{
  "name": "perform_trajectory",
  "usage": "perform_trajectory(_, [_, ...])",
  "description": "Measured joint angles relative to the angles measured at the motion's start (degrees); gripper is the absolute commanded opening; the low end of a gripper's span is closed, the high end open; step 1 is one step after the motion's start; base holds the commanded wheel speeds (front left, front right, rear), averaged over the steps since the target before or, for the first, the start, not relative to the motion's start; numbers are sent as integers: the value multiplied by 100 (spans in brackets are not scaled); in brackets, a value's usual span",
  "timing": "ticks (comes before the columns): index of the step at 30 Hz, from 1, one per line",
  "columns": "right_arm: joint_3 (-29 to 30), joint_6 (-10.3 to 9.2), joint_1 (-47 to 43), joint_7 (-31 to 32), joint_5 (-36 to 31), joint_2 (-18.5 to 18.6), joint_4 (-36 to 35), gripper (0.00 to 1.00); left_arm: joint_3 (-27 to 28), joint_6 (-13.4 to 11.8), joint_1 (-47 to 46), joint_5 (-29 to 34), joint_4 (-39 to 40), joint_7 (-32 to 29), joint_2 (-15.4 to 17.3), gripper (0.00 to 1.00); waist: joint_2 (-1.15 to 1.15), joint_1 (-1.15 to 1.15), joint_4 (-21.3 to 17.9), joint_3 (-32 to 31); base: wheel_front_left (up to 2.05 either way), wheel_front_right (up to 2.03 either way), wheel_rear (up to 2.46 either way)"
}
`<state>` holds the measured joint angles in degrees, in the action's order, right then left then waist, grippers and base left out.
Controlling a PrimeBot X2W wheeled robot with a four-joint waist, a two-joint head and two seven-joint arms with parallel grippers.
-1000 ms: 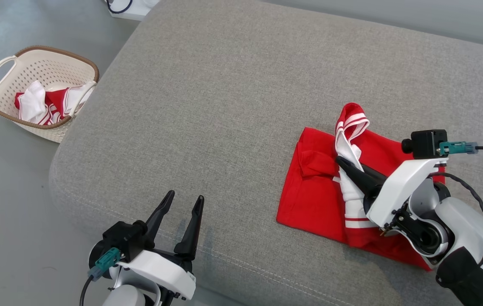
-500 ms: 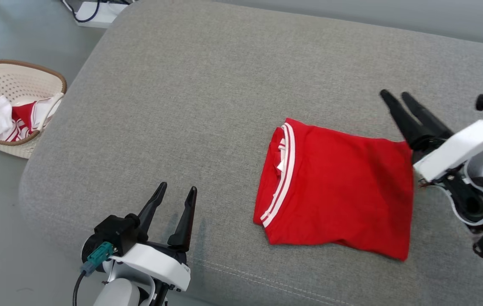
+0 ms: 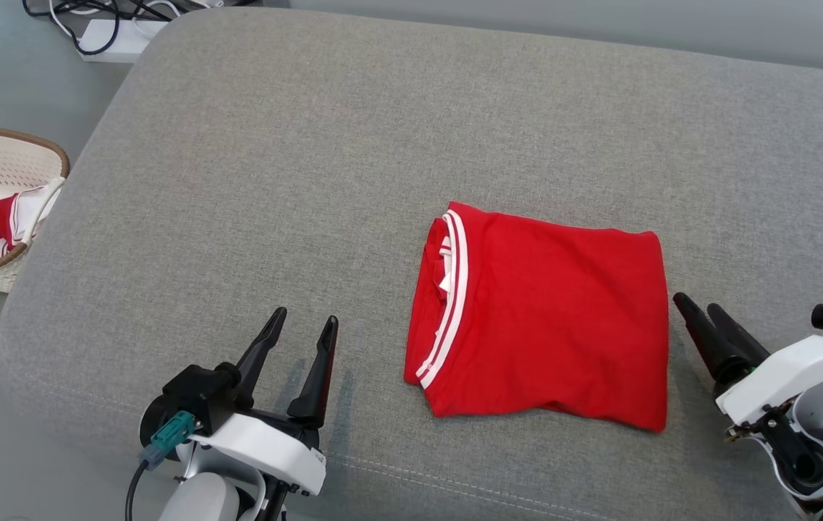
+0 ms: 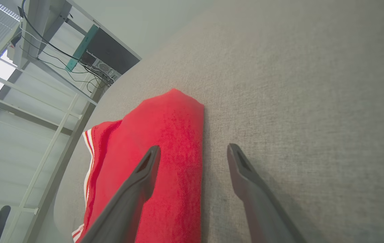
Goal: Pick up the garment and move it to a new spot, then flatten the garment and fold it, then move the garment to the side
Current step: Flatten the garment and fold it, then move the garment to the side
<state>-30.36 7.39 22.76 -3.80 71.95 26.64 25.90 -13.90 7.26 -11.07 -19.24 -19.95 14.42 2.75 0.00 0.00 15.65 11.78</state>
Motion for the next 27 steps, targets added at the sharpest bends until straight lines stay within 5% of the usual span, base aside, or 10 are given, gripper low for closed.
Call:
perform_trajectory(20, [-352,-18,322,288,16,-324,569,100,-37,0,-4,-1,63,0,-3,100,0,0,451,202,0,0,0])
perform_trajectory(21, [-382,-18,336,345,32,-330,553,91,-37,0,-4,-1,63,0,-4,100,0,0,455,196,0,0,0])
perform_trajectory(22, [-430,-18,348,394,48,-332,523,48,-37,0,-4,-1,63,0,-7,100,0,0,457,189,0,0,0])
perform_trajectory(24, [-531,-16,358,447,75,-365,455,0,-35,0,-3,-2,63,0,-8,100,0,0,449,170,0,0,0])
perform_trajectory(27, [-587,-16,349,459,180,-490,414,0,-13,0,0,-2,62,0,2,100,0,0,385,120,0,0,0])
